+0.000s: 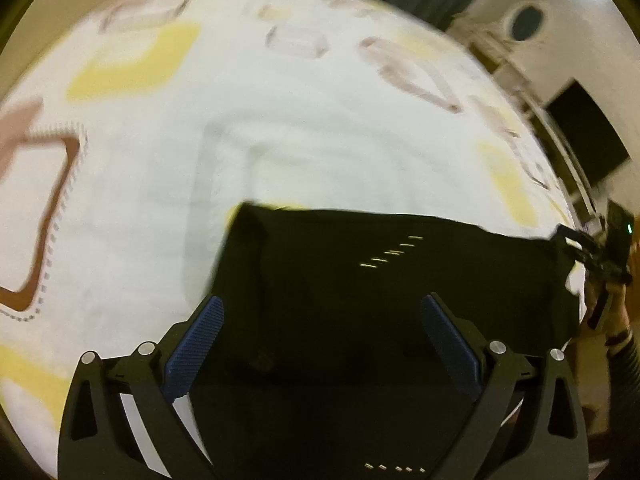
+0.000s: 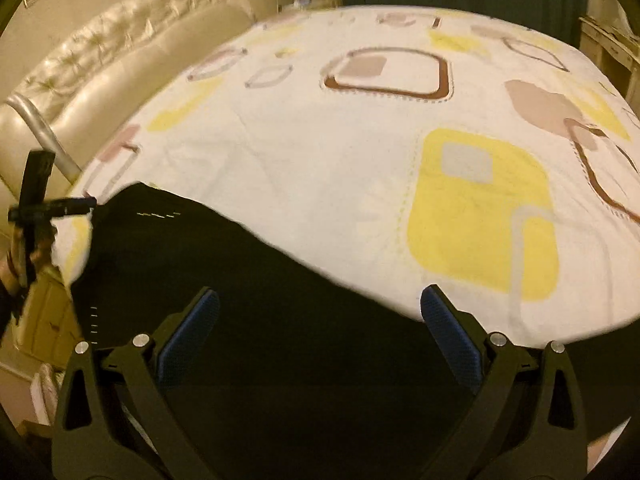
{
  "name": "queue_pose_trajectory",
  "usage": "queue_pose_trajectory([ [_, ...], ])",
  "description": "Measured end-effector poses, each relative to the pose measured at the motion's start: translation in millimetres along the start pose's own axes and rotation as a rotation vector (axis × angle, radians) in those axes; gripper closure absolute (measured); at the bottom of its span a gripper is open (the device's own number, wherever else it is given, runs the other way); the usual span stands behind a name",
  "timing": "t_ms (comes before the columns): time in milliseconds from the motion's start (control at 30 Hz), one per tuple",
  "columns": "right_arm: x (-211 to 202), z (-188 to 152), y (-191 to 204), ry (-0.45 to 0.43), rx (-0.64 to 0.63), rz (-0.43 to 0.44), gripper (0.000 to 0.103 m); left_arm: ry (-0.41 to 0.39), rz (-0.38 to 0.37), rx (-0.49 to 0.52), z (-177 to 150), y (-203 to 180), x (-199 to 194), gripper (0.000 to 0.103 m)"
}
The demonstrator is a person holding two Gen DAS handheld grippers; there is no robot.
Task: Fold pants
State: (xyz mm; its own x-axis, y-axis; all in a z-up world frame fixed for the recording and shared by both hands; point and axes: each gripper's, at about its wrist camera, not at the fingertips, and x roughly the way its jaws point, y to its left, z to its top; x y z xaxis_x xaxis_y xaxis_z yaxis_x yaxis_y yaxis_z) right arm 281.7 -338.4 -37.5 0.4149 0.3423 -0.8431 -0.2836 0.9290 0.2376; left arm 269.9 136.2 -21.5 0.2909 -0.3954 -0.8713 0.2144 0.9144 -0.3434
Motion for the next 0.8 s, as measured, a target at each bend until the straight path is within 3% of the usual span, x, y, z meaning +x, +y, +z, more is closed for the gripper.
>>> queue_pose_trajectory([
  [167, 45.0, 20.8, -17.1, 0.137, -0.014, 0.054, 0.006, 0.133, -0.098, -0.147, 24.3, 34.2, 44.2, 0.005],
  [233, 60.1, 23.4, -17.7, 0.194, -0.040, 0.062, 0.013, 0.144, -0.071, -0.129, 30.3, 35.9, 48.4, 0.005],
  [333, 75.7, 21.7, -17.3, 0.265, -0.059, 0.122, 0.021, 0.171, -0.088, -0.113, 35.3, 37.9, 56.3, 0.005],
  [500, 87.9, 16.1, -17.5, 0.328, -0.083, 0.148, 0.026, 0.211, -0.129, -0.051, 42.5, 29.5, 65.6, 0.006],
  [533, 87.3, 17.2, -19.1, 0.328, -0.075, 0.155, 0.037, 0.217, -0.151, -0.046, 43.8, 26.2, 66.7, 0.013],
  [567, 86.1, 17.1, -20.7, 0.332, -0.065, 0.170, 0.055, 0.220, -0.164, -0.043, 45.1, 23.6, 67.4, 0.025],
  [600, 86.3, 17.1, -21.0, 0.342, -0.057, 0.194, 0.064, 0.231, -0.160, -0.044, 47.0, 21.7, 70.4, 0.045],
  [633, 87.5, 16.7, -19.1, 0.359, -0.068, 0.212, 0.081, 0.242, -0.150, -0.051, 49.7, 21.6, 74.9, 0.051],
  [667, 86.3, 14.8, -16.2, 0.369, -0.092, 0.209, 0.088, 0.242, -0.147, -0.053, 50.7, 21.1, 76.4, 0.057],
  [700, 85.7, 13.6, -12.9, 0.373, -0.114, 0.197, 0.091, 0.241, -0.133, -0.044, 51.8, 19.3, 77.7, 0.074],
  [800, 75.1, 18.0, -6.1, 0.313, -0.142, 0.132, 0.095, 0.173, -0.121, -0.060, 60.6, 15.9, 71.6, 0.093],
])
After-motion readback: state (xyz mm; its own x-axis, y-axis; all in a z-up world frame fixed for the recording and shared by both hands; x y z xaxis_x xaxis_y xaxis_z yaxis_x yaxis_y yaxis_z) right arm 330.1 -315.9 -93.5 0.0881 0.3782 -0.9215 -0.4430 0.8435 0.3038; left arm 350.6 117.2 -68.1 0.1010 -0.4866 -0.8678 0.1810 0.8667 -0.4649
